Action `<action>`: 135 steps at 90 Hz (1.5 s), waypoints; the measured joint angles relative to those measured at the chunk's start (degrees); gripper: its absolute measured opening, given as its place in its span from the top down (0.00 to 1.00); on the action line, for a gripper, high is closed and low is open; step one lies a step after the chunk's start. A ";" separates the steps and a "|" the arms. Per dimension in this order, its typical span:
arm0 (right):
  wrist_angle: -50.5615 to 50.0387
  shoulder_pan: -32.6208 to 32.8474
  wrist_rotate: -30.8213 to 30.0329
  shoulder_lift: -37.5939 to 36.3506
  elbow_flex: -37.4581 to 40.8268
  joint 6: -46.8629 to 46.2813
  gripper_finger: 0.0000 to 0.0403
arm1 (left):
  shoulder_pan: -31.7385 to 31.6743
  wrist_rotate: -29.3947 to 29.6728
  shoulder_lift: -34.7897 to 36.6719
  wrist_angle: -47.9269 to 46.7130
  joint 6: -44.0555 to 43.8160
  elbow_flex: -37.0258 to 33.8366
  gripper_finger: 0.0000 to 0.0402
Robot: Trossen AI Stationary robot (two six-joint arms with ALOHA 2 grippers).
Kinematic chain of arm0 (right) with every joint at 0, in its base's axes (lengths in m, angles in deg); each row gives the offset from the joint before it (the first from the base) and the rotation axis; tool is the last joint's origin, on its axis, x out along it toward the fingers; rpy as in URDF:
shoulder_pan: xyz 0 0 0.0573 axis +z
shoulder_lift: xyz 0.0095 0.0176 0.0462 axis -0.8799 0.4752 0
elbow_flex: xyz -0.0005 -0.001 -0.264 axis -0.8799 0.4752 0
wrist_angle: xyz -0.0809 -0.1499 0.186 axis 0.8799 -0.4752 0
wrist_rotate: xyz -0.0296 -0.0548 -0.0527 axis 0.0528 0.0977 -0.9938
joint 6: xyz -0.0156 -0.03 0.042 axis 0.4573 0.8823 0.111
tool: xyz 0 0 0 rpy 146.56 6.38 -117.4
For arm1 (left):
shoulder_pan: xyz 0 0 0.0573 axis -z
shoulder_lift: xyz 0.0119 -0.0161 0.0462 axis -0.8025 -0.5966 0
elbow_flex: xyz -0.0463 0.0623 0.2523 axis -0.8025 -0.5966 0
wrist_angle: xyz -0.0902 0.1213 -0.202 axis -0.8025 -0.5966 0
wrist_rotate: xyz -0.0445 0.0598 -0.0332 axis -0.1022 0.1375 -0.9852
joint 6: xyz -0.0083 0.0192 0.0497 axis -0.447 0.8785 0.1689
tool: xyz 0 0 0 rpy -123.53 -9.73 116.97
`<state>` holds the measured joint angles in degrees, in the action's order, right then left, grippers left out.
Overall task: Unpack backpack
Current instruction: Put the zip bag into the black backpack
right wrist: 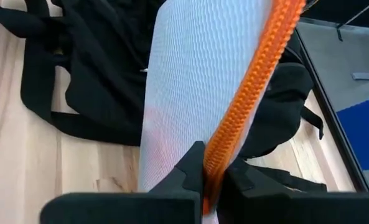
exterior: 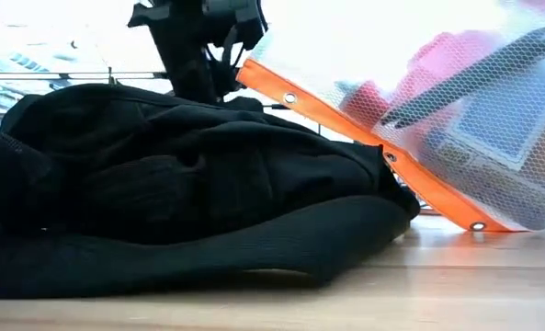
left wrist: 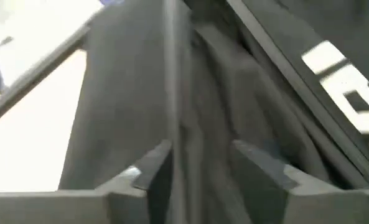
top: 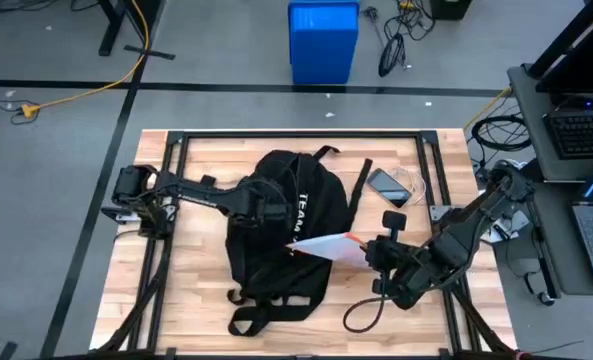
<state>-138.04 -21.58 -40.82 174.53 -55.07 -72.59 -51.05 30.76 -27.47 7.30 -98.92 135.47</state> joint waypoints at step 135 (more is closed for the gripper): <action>-5.86 -0.70 -0.44 -0.02 0.04 -2.08 1.00 | -3.58 6.50 3.21 -2.60 8.53 -1.09 0.99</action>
<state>-143.90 -22.28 -41.25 174.51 -55.03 -74.67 -54.63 37.26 -24.26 4.70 -90.40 134.38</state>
